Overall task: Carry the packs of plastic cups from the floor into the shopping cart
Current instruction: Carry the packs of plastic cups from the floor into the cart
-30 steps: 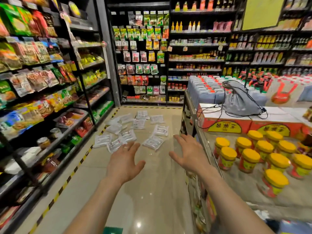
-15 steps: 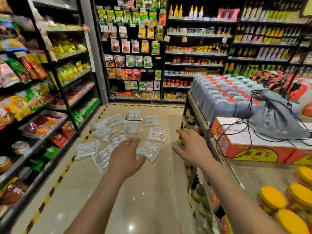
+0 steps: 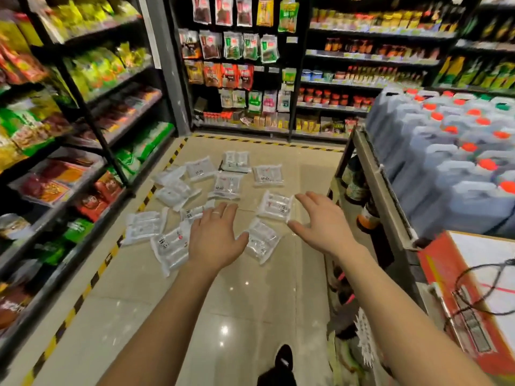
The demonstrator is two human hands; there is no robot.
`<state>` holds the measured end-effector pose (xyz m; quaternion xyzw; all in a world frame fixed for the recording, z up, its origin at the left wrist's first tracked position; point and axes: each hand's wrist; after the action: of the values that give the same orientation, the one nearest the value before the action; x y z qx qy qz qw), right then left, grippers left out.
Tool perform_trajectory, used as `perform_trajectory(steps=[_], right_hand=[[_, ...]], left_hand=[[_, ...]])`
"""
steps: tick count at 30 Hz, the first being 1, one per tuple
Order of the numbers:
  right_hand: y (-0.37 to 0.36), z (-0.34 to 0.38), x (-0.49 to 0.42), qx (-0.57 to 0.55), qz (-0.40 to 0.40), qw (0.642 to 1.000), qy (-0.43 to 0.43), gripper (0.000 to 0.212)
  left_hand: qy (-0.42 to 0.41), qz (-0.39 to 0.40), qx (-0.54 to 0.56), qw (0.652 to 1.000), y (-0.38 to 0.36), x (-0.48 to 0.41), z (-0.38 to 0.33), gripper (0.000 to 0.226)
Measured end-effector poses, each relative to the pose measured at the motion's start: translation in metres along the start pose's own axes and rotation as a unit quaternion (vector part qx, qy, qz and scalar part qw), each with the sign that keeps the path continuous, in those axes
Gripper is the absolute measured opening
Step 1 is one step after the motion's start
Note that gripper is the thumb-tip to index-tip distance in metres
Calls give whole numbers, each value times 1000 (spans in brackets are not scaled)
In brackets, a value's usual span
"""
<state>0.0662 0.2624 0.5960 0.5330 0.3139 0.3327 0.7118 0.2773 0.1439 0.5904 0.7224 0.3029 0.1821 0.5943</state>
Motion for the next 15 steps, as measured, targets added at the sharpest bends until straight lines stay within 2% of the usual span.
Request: perform_trajectory(steps=[9,15], right_hand=[[-61,-35,-213,11,88,995,49,71],[-138,-41,-324,51,143,985,78,85]], left_hand=[[98,43,43,993,-72,-175,32,74],[165,68,58,982,-143,-246,74,76]])
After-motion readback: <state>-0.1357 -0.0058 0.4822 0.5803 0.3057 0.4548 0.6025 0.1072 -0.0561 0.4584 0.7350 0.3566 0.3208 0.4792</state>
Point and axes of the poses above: each hand's wrist, its own x-axis away from the middle knuckle, its own y-axis out of the back of the hand, z = x × y, and after that the axes turned 10 degrees about -y, right-handed
